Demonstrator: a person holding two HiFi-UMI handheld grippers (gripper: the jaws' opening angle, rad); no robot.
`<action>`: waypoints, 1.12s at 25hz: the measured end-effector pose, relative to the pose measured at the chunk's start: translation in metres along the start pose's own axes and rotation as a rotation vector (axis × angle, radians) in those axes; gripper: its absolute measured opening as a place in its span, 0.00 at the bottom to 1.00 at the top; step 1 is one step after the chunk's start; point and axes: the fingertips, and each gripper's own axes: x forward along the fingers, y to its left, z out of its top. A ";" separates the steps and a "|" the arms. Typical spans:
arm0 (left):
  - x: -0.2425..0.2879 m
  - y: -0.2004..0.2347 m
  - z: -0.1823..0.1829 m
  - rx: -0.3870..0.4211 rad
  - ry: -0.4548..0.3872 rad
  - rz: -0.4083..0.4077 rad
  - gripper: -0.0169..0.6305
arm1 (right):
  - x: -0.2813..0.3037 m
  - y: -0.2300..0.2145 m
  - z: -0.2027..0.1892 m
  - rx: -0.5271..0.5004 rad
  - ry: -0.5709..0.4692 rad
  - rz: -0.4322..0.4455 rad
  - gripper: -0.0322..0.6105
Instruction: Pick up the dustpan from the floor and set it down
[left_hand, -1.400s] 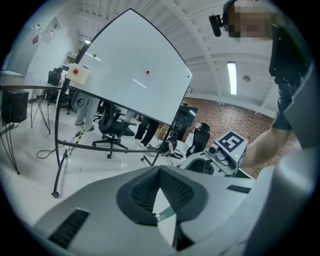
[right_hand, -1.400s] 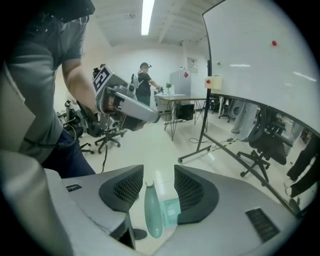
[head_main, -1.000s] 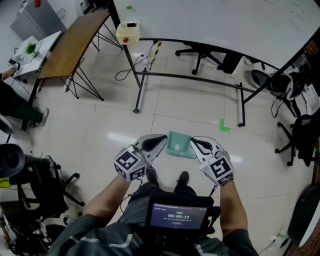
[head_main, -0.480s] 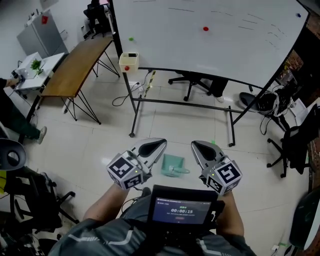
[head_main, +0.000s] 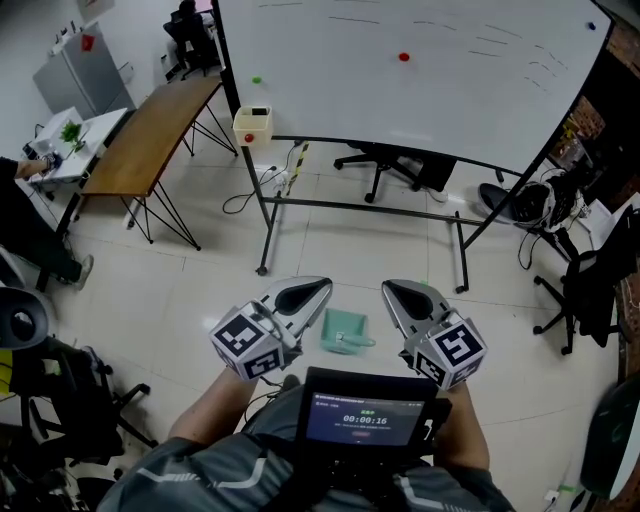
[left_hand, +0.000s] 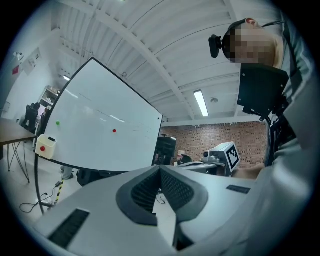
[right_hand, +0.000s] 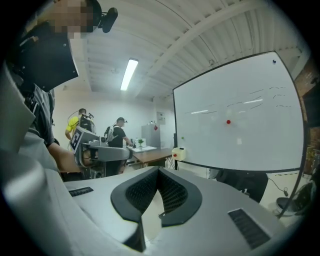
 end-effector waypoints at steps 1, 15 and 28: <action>0.002 -0.003 0.003 -0.003 -0.007 -0.008 0.05 | -0.001 0.000 0.002 -0.016 0.011 0.002 0.07; 0.029 -0.045 -0.004 0.009 0.032 0.156 0.05 | -0.049 -0.011 0.011 -0.011 -0.018 0.151 0.07; -0.086 -0.097 -0.024 0.039 0.025 0.196 0.05 | -0.065 0.097 -0.023 -0.007 -0.027 0.178 0.07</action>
